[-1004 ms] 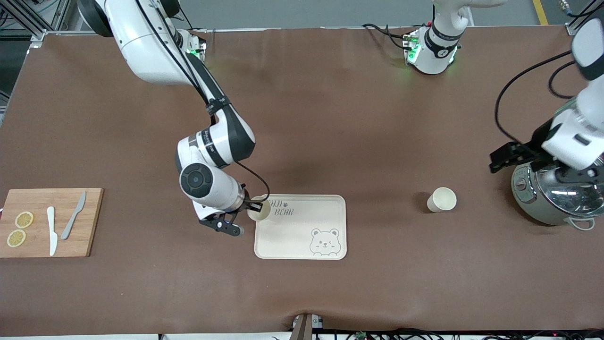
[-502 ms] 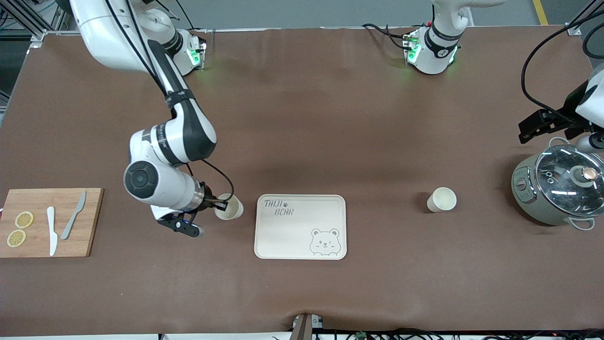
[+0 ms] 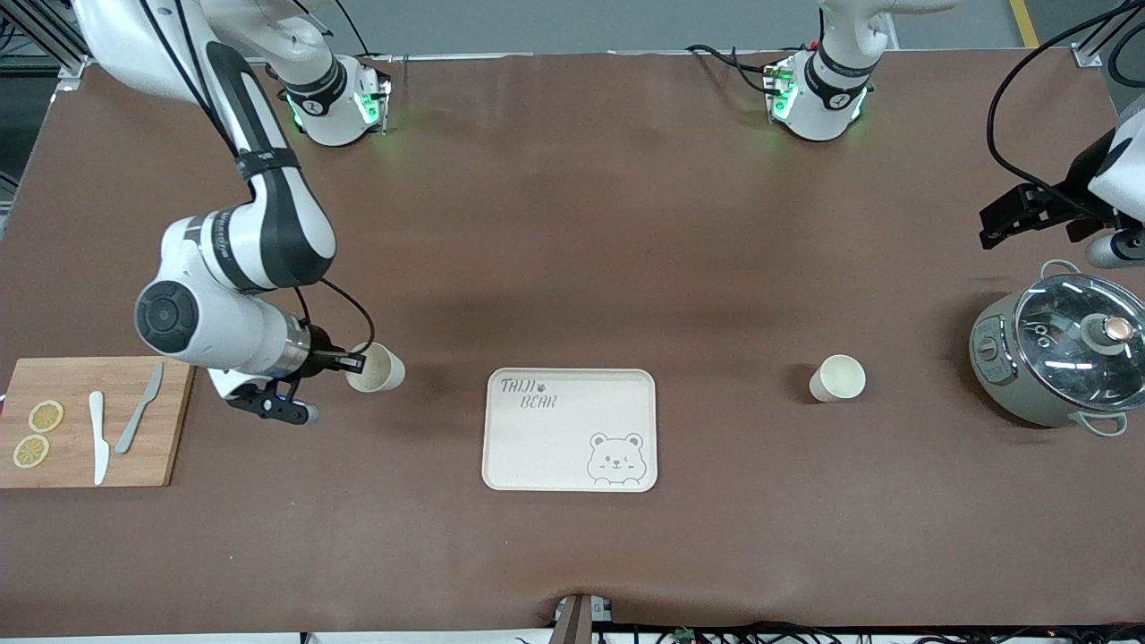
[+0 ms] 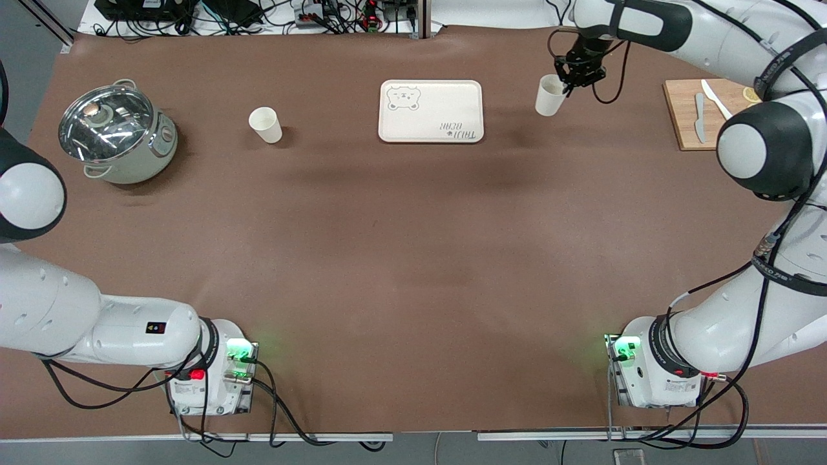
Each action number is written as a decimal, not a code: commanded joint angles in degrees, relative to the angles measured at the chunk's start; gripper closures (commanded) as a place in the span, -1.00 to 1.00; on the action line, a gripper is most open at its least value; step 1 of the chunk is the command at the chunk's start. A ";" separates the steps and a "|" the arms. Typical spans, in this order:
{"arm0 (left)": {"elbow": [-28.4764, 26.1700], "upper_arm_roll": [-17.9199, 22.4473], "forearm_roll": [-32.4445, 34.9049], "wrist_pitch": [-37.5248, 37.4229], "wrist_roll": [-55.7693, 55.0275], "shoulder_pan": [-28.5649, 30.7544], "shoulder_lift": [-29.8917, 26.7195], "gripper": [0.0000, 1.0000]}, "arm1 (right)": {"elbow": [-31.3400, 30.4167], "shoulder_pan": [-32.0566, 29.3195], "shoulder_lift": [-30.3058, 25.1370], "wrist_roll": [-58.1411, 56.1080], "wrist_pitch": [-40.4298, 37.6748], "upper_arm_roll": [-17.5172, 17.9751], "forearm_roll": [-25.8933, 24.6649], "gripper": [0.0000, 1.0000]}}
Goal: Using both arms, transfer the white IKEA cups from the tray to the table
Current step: 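Carry the second cup toward the cutting board with the right gripper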
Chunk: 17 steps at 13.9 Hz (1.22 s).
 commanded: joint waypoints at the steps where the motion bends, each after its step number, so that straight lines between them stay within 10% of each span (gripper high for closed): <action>1: -1.30 -0.27 -3.61 -0.80 2.05 1.09 -2.20 -1.00 | -8.09 -3.75 -5.78 -5.61 2.12 0.91 -4.06 1.00; 17: -5.88 -0.36 -2.83 2.45 2.32 0.92 -6.07 -1.00 | -33.41 -18.18 -15.90 -30.42 17.49 0.83 -6.28 1.00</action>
